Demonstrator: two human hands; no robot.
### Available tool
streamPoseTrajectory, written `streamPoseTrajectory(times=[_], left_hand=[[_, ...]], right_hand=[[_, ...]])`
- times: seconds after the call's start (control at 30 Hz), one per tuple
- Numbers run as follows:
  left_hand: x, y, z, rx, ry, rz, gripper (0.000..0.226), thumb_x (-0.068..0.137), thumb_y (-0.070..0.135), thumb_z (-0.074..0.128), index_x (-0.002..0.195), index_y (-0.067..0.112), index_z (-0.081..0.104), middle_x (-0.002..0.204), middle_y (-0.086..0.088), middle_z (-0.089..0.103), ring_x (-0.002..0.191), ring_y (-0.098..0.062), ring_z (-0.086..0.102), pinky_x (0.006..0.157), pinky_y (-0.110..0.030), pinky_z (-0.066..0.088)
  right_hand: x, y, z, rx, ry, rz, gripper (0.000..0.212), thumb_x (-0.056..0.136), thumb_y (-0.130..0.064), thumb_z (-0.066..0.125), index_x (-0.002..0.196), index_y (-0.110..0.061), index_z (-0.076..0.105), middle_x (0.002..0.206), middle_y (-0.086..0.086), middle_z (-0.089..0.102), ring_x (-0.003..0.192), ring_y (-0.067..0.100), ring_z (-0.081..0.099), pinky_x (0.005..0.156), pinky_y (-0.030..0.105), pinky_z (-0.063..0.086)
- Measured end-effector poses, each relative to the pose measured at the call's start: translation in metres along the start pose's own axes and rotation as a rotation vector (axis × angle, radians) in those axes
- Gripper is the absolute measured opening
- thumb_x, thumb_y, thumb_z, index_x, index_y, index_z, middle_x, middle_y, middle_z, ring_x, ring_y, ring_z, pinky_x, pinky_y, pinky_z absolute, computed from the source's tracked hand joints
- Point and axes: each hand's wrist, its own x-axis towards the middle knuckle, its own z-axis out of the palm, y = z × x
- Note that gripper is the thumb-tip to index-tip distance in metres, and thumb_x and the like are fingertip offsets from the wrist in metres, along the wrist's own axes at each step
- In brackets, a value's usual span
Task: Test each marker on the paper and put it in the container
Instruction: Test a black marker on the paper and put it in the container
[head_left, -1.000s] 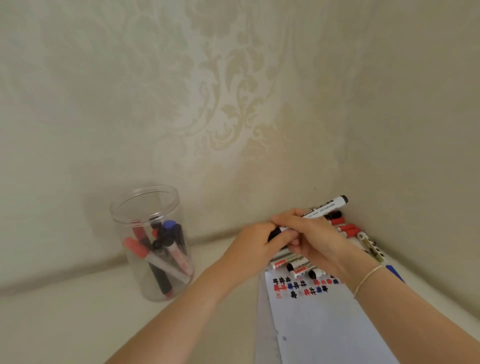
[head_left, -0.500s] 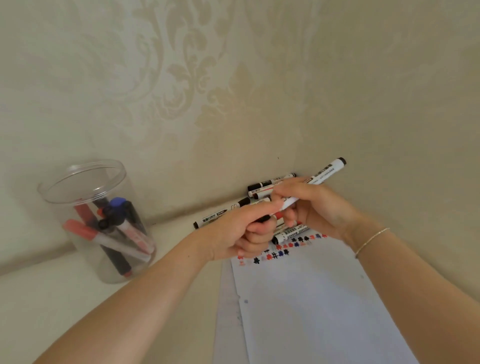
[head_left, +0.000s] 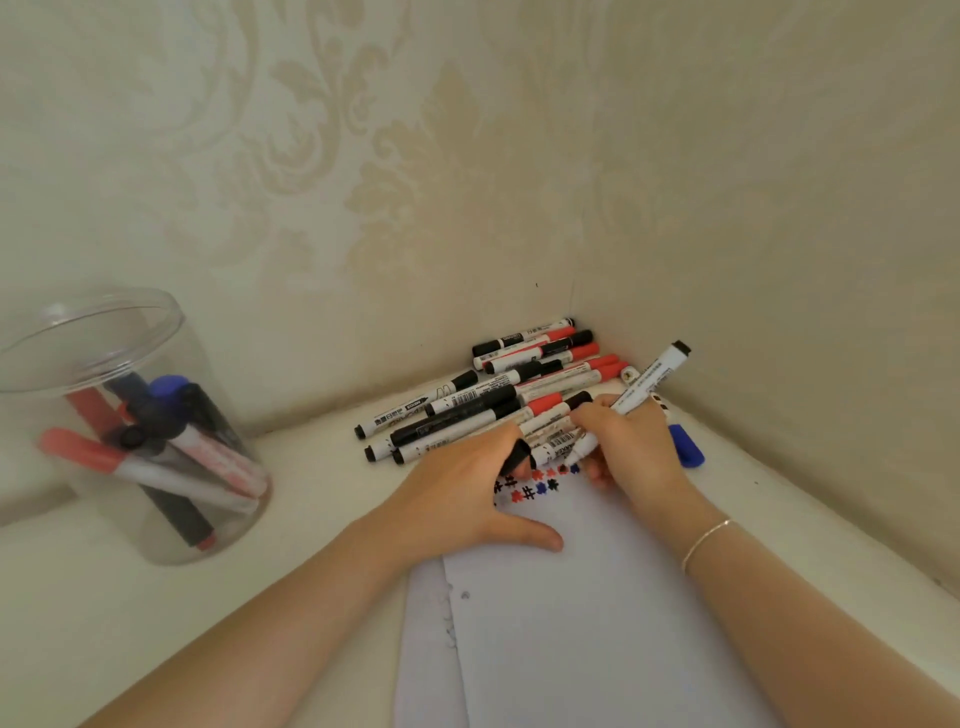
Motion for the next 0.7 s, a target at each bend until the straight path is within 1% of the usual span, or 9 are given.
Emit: streamPoseTrajectory(times=[0.1, 0.17, 0.3, 0.33, 0.4, 0.47, 0.53, 0.63, 0.7], left_hand=[[0.002, -0.004, 0.004, 0.039, 0.026, 0.038, 0.062, 0.057, 0.077, 0.069, 0.082, 0.030, 0.038, 0.081, 0.018, 0.050, 0.070, -0.001, 0.045, 0.056, -0.017, 0.031], [0.004, -0.004, 0.004, 0.077, 0.025, 0.049, 0.064, 0.057, 0.078, 0.067, 0.082, 0.027, 0.038, 0.078, 0.018, 0.048, 0.068, -0.002, 0.044, 0.055, -0.017, 0.030], [0.005, -0.006, 0.005, 0.149, 0.024, 0.063, 0.068, 0.057, 0.082, 0.062, 0.083, 0.025, 0.038, 0.076, 0.015, 0.043, 0.067, -0.004, 0.040, 0.056, -0.020, 0.031], [0.005, -0.006, 0.005, 0.163, 0.025, 0.068, 0.069, 0.057, 0.083, 0.062, 0.083, 0.024, 0.037, 0.075, 0.015, 0.041, 0.065, -0.003, 0.038, 0.055, -0.020, 0.030], [0.005, -0.006, 0.005, 0.185, 0.031, 0.072, 0.069, 0.057, 0.083, 0.061, 0.082, 0.024, 0.036, 0.073, 0.015, 0.037, 0.063, -0.002, 0.034, 0.054, -0.019, 0.028], [0.005, -0.006, 0.005, 0.199, 0.040, 0.070, 0.070, 0.056, 0.084, 0.060, 0.082, 0.024, 0.035, 0.072, 0.015, 0.036, 0.062, -0.002, 0.033, 0.054, -0.020, 0.027], [0.005, -0.007, 0.005, 0.213, 0.043, 0.074, 0.071, 0.056, 0.086, 0.058, 0.082, 0.024, 0.036, 0.072, 0.015, 0.036, 0.062, -0.003, 0.033, 0.054, -0.020, 0.028], [0.005, -0.008, 0.006, 0.224, 0.041, 0.077, 0.071, 0.056, 0.087, 0.056, 0.082, 0.024, 0.037, 0.073, 0.015, 0.037, 0.063, -0.004, 0.034, 0.053, -0.020, 0.027], [0.005, -0.009, 0.006, 0.220, 0.042, 0.079, 0.071, 0.056, 0.087, 0.056, 0.082, 0.024, 0.037, 0.072, 0.015, 0.037, 0.063, -0.004, 0.034, 0.052, -0.020, 0.025]], right_hand=[[0.000, 0.006, 0.005, -0.065, 0.111, -0.056, 0.027, 0.082, 0.000, 0.055, 0.060, -0.008, 0.041, 0.046, 0.003, 0.047, 0.030, 0.001, 0.041, 0.034, 0.013, 0.033], [0.002, 0.009, 0.007, -0.112, 0.128, -0.076, 0.028, 0.081, 0.001, 0.057, 0.059, -0.007, 0.042, 0.047, 0.003, 0.046, 0.031, 0.001, 0.039, 0.035, 0.012, 0.033], [0.004, 0.014, 0.006, -0.119, 0.119, -0.090, 0.041, 0.079, 0.002, 0.059, 0.051, -0.013, 0.033, 0.035, -0.011, 0.037, 0.031, 0.002, 0.035, 0.035, 0.012, 0.030], [0.004, 0.014, 0.006, -0.138, 0.118, -0.100, 0.042, 0.080, 0.002, 0.059, 0.051, -0.014, 0.033, 0.034, -0.011, 0.036, 0.031, 0.002, 0.035, 0.035, 0.011, 0.030], [0.004, 0.015, 0.008, -0.189, 0.123, -0.120, 0.041, 0.080, 0.000, 0.059, 0.051, -0.014, 0.034, 0.040, -0.007, 0.039, 0.032, 0.002, 0.036, 0.035, 0.011, 0.030], [0.003, 0.016, 0.010, -0.226, 0.136, -0.134, 0.040, 0.081, -0.001, 0.059, 0.053, -0.014, 0.033, 0.046, -0.002, 0.038, 0.034, 0.003, 0.036, 0.036, 0.012, 0.030], [0.003, 0.015, 0.010, -0.226, 0.141, -0.142, 0.040, 0.082, -0.001, 0.058, 0.054, -0.014, 0.032, 0.048, -0.001, 0.037, 0.035, 0.004, 0.035, 0.037, 0.013, 0.031], [0.004, 0.015, 0.007, -0.165, 0.128, -0.129, 0.040, 0.081, 0.002, 0.058, 0.053, -0.011, 0.034, 0.044, -0.001, 0.042, 0.033, 0.002, 0.038, 0.036, 0.011, 0.032], [0.005, 0.016, 0.006, -0.173, 0.120, -0.129, 0.039, 0.081, 0.001, 0.060, 0.052, -0.010, 0.037, 0.042, -0.003, 0.043, 0.033, 0.002, 0.037, 0.036, 0.012, 0.033]])
